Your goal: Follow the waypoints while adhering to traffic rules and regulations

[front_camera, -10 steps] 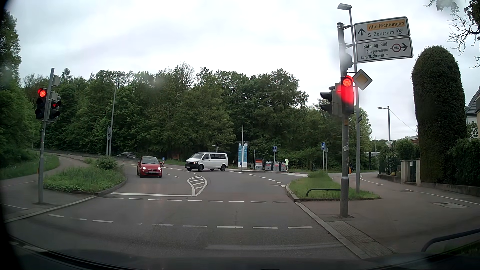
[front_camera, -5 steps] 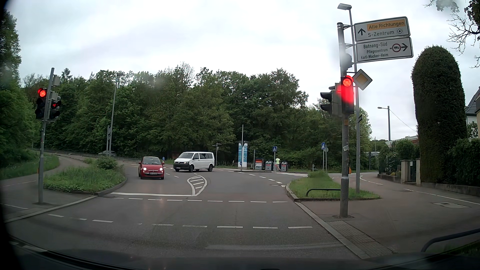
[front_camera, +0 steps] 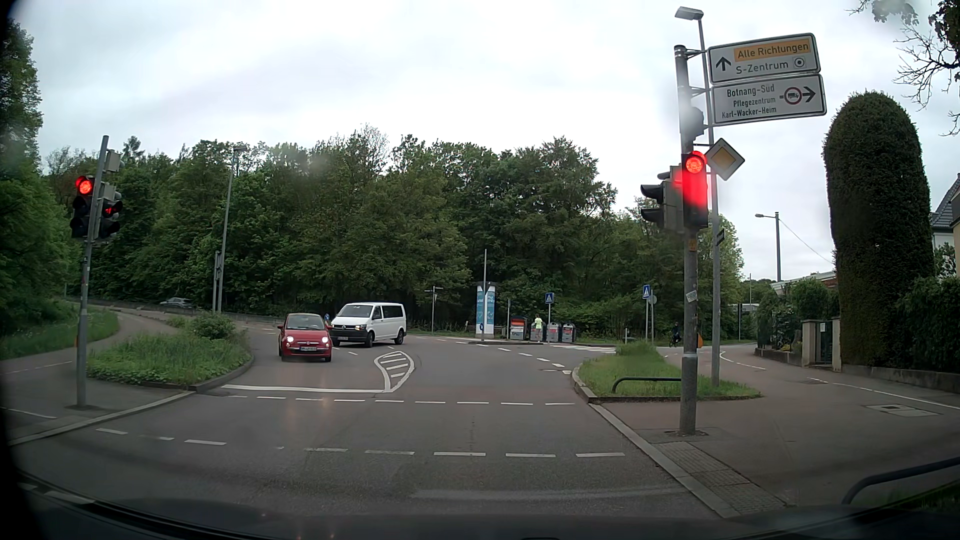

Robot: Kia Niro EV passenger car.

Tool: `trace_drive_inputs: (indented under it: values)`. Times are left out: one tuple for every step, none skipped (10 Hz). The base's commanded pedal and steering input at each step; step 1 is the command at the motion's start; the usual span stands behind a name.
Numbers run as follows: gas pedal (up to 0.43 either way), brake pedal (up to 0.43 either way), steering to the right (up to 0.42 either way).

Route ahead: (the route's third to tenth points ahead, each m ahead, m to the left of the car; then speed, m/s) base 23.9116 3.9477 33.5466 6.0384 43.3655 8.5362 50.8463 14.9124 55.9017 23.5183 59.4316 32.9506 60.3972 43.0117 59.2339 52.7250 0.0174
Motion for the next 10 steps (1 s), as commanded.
trace_drive_inputs:
  values:
    - [0.0,0.262,-0.008]
    - [0.0,0.256,-0.008]
    - [0.0,0.256,-0.008]
    - [0.0,0.262,-0.008]
    - [0.0,0.262,-0.008]
    - [0.0,0.262,-0.008]
    - [0.0,0.262,-0.008]
    - [0.0,0.262,-0.008]
    - [0.0,0.256,-0.008]
    - [0.0,0.262,-0.008]
